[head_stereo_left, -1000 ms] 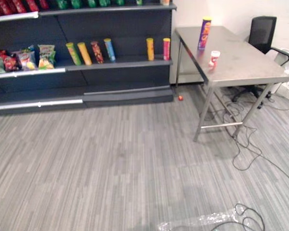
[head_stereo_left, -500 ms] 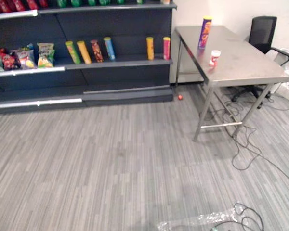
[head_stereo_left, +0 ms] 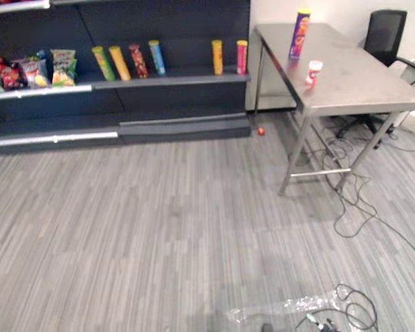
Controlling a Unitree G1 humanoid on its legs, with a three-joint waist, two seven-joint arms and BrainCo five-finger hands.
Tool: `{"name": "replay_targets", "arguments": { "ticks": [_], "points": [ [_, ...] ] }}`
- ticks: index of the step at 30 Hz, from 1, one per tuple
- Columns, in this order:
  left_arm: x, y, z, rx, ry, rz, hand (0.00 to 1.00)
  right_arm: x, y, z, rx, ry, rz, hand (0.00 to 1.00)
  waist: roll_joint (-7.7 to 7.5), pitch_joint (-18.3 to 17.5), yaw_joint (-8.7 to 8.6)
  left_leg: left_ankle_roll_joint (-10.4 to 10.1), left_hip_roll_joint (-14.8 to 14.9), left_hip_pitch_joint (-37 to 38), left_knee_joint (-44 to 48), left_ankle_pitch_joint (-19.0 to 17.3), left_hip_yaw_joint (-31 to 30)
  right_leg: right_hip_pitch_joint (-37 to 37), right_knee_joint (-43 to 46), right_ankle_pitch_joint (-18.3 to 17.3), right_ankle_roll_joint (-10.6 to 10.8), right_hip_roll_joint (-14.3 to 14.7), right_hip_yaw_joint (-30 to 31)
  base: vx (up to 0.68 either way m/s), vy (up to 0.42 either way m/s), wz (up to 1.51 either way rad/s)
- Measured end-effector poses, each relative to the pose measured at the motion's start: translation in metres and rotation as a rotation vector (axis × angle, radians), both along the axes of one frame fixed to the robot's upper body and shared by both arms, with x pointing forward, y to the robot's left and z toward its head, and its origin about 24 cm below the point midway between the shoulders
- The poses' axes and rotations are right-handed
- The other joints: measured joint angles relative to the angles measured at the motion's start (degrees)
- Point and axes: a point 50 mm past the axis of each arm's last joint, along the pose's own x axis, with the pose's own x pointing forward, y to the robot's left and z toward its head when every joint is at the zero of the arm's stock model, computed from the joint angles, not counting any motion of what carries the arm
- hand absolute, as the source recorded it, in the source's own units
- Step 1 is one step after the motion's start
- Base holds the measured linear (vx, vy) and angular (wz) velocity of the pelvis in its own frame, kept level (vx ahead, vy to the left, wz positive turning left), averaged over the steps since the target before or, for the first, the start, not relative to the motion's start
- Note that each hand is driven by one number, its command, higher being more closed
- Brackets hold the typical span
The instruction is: Put the gum and the chips on the shelf.
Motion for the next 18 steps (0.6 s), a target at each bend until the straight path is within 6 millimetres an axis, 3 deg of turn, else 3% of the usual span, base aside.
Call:
{"name": "replay_targets", "arguments": {
  "ticks": [4,5,6,7,8,9,11,13,14,16,17,18],
  "points": [
    [0.001,-0.002,0.001,-0.013,-0.033,0.069,0.00,0.007,-0.003,0.004,-0.034,-0.043,-0.042,0.00,0.73,1.3,-0.01,-0.7,3.0,-8.5,18.5,-7.9,0.6,-1.8,4.1,-3.7,-1.2,0.8,0.3,0.01,-0.048,0.04],
    [0.002,-0.002,0.001,-0.027,-0.054,0.118,0.00,0.009,-0.001,0.005,-0.039,-0.054,-0.045,0.00,0.46,2.1,-0.14,-0.6,4.3,-13.1,29.6,-8.0,1.1,-1.3,4.4,-4.2,-1.5,0.6,0.0,0.04,-0.060,0.08],
    [0.004,-0.003,0.002,-0.038,-0.069,0.140,0.00,0.008,-0.002,0.005,-0.044,-0.056,-0.046,0.00,0.62,2.6,-0.06,-0.3,5.1,-15.4,34.9,-7.0,1.4,-0.7,4.4,-4.3,-1.6,0.7,-0.1,0.05,-0.070,0.06],
    [0.005,-0.006,0.002,-0.059,-0.094,0.185,0.00,0.009,-0.004,0.006,-0.057,-0.065,-0.051,0.00,1.08,3.5,0.24,-0.5,6.4,-18.1,42.8,-4.4,1.4,1.2,4.3,-4.8,-1.7,0.7,0.0,0.09,-0.051,-0.04],
    [0.004,-0.007,0.002,-0.079,-0.117,0.236,0.00,0.010,-0.003,0.007,-0.060,-0.074,-0.051,0.00,0.29,4.3,0.08,-0.5,7.1,-20.7,49.2,-0.2,1.7,2.6,4.2,-5.5,-2.3,0.1,0.5,0.13,-0.026,-0.05],
    [0.006,-0.009,0.002,-0.094,-0.131,0.256,0.00,0.014,-0.003,0.008,-0.061,-0.087,-0.049,0.00,0.35,4.3,0.02,-0.3,6.9,-22.8,51.1,-2.7,1.9,3.3,4.2,-5.8,-2.5,-0.5,1.1,0.13,0.004,-0.08],
    [0.008,-0.010,0.002,-0.100,-0.135,0.255,0.00,0.018,-0.005,0.009,-0.065,-0.094,-0.046,0.00,0.66,4.5,0.00,0.3,5.9,-25.0,44.9,-5.9,2.4,3.8,3.8,-6.1,-2.6,-1.6,2.6,0.16,0.046,-0.34],
    [0.008,-0.010,0.002,-0.094,-0.135,0.253,0.00,0.022,-0.004,0.010,-0.073,-0.100,-0.026,0.00,0.66,4.5,0.15,-0.2,5.1,-26.6,31.2,-3.9,3.4,4.0,2.7,-6.5,-2.3,-2.8,4.5,0.23,0.138,-0.56],
    [0.007,-0.011,0.001,-0.093,-0.133,0.256,0.00,0.021,-0.006,0.010,-0.075,-0.098,-0.027,0.00,1.13,4.8,0.11,-1.3,5.4,-26.8,18.6,0.1,3.2,5.0,1.9,-7.2,-1.3,-3.1,5.9,0.26,0.208,-0.52],
    [0.007,-0.014,0.000,-0.093,-0.121,0.266,0.00,0.019,-0.010,0.010,-0.088,-0.087,-0.015,0.00,2.08,5.2,0.14,-2.3,7.5,-26.9,10.5,1.6,2.8,7.1,1.1,-8.8,0.0,-2.9,8.0,0.31,0.318,-0.72],
    [0.006,-0.014,-0.001,-0.090,-0.110,0.275,0.00,0.016,-0.012,0.010,-0.095,-0.075,-0.004,0.00,2.58,5.2,0.16,-2.8,9.4,-27.9,11.8,1.0,3.0,8.8,1.0,-10.5,0.9,-2.8,9.9,0.46,0.537,-1.00],
    [-0.002,-0.015,-0.002,-0.094,-0.096,0.319,0.00,0.013,-0.011,0.008,-0.092,-0.060,-0.003,0.00,2.69,5.0,0.26,-2.1,11.0,-28.4,16.6,3.4,3.6,10.8,0.6,-12.4,1.2,-3.5,12.1,0.48,0.561,-0.91]
  ]
}}
